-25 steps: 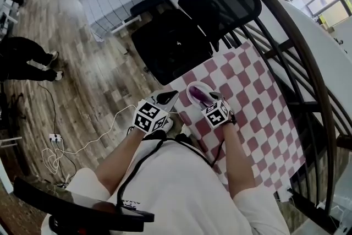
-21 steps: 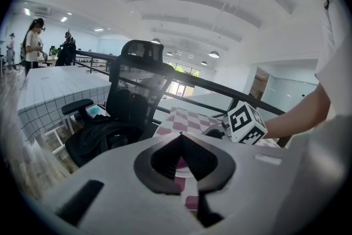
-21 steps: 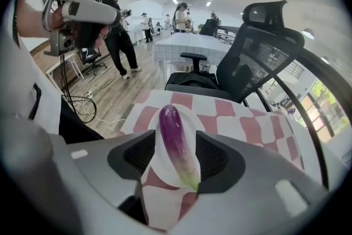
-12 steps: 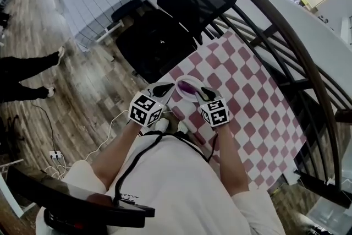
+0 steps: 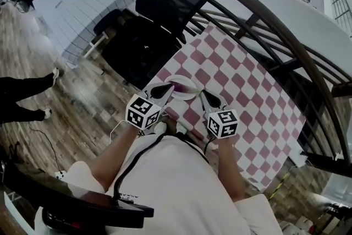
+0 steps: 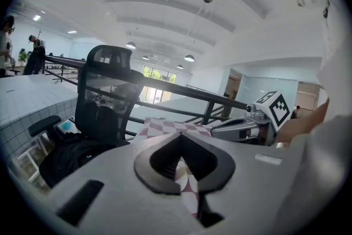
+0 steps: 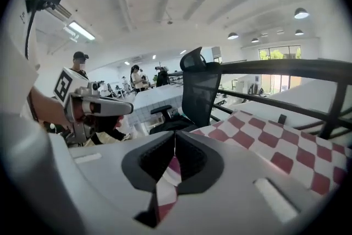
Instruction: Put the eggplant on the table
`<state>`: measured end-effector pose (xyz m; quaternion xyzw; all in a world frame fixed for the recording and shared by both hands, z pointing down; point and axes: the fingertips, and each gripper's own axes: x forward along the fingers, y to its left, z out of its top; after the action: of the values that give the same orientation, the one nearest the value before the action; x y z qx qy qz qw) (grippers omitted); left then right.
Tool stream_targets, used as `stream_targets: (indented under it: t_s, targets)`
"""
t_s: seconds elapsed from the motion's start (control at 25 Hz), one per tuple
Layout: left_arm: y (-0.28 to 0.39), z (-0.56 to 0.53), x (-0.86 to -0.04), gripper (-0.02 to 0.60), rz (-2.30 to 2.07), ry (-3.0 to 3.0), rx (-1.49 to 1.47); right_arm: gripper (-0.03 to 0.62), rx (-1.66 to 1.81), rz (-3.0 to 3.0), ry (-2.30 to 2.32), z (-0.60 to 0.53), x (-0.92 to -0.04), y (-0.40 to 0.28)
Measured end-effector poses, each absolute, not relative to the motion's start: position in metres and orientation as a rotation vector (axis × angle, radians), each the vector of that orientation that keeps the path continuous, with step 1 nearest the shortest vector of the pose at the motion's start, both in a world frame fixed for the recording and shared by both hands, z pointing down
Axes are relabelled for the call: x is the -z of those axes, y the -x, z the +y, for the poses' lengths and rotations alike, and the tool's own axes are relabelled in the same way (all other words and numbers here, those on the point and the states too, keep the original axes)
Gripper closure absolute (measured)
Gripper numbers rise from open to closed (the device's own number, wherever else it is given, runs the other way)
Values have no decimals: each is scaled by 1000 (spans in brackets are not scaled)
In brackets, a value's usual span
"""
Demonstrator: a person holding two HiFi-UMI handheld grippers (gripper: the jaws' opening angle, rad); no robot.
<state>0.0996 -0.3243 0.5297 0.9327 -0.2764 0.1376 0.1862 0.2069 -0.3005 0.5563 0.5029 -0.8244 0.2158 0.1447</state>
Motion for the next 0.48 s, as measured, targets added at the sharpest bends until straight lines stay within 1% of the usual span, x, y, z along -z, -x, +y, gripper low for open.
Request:
stream_targets:
  t_s: [0.2, 0.48]
  targets:
    - [-117, -317, -517, 577, -706, -2672, -375, 583, -602, -2401, -1571, -280, -527, -223]
    - [-125, -310, -497, 577, -659, -2717, -341, 588, -593, -2424, -1701, -263, -498, -233]
